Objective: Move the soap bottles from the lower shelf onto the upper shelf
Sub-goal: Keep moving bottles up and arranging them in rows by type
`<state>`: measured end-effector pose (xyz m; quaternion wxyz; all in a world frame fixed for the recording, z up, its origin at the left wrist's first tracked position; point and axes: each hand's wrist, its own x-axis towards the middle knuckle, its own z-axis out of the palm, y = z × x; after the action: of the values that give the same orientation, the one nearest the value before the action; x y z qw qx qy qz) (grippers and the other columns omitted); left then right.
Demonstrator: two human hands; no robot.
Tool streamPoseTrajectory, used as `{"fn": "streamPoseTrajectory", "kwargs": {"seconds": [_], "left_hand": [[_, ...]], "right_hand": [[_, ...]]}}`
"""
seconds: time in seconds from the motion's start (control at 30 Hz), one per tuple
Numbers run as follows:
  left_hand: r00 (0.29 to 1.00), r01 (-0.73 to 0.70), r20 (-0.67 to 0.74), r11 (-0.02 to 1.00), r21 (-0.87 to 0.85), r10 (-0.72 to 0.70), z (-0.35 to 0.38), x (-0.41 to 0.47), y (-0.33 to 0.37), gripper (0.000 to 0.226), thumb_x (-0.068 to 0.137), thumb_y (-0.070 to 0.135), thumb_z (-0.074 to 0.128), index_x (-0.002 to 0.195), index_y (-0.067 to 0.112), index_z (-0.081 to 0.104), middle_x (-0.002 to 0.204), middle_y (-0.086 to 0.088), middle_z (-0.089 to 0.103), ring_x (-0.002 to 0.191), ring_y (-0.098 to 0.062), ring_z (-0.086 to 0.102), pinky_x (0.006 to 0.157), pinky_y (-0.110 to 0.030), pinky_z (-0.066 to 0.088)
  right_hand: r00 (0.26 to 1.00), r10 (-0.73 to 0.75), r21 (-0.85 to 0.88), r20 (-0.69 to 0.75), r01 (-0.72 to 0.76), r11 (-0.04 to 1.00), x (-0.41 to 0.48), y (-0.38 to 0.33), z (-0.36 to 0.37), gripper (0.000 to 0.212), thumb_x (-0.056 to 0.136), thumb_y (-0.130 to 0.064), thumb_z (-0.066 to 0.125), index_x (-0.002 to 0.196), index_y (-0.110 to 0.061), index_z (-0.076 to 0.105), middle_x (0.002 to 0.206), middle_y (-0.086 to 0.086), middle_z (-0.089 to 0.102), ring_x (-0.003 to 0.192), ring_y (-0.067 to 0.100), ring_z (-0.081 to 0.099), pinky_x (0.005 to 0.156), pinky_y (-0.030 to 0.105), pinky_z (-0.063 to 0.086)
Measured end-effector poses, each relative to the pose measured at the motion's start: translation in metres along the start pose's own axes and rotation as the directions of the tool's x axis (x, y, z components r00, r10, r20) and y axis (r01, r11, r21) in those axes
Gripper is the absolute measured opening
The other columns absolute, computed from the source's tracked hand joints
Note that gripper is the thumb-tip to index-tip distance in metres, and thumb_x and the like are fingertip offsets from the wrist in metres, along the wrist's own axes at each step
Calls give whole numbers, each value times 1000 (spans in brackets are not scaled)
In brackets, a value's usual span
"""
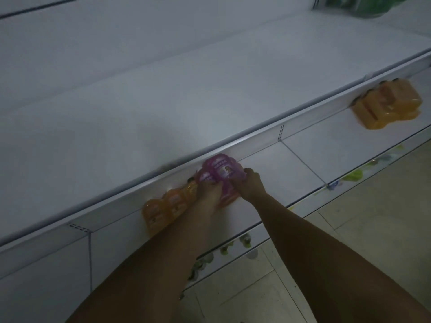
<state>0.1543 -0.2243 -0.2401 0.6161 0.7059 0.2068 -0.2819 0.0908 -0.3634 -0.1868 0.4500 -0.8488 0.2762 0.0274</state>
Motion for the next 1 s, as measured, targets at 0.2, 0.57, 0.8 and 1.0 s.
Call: {"fn": "streamPoseTrajectory", "kwargs": {"seconds": [0.2, 0.57, 0.8, 1.0], "left_hand": [[1000, 7, 0, 996, -90, -7, 21, -78, 49, 17, 107, 22, 52, 116, 15, 64, 94, -4, 70, 83, -21, 68, 77, -35, 61], [966, -244, 56, 959, -146, 254, -54, -165, 11, 43, 69, 14, 91, 109, 17, 76, 109, -12, 78, 102, -35, 74, 91, -57, 60], [896, -441, -112, 890, -113, 429, -176, -306, -26, 50, 74, 0, 88, 118, 22, 75, 110, -3, 79, 104, -22, 74, 83, -38, 63], [783, -553, -362, 832, -32, 506, -302, -409, -65, 64, 80, 3, 85, 137, 24, 64, 123, 3, 75, 111, -17, 72, 82, -30, 62]], "right_hand": [[1000, -2, -120, -8, 1, 993, 29, 0, 17, 46, 100, -47, 49, 112, -7, 68, 107, 15, 72, 96, 33, 70, 90, 38, 58], [976, -212, 300, -45, 216, 929, -104, -9, 1, 45, 74, -25, 86, 114, -16, 71, 103, 0, 73, 92, 12, 68, 75, 30, 58], [917, -370, 462, 147, 266, 846, -248, -74, 40, 54, 79, -4, 86, 125, -18, 62, 119, -1, 58, 96, 11, 64, 73, 19, 56], [793, -519, 518, 318, 313, 796, -371, -151, 94, 55, 79, -17, 88, 122, -33, 56, 123, -12, 56, 103, 6, 65, 81, 25, 60]]}}
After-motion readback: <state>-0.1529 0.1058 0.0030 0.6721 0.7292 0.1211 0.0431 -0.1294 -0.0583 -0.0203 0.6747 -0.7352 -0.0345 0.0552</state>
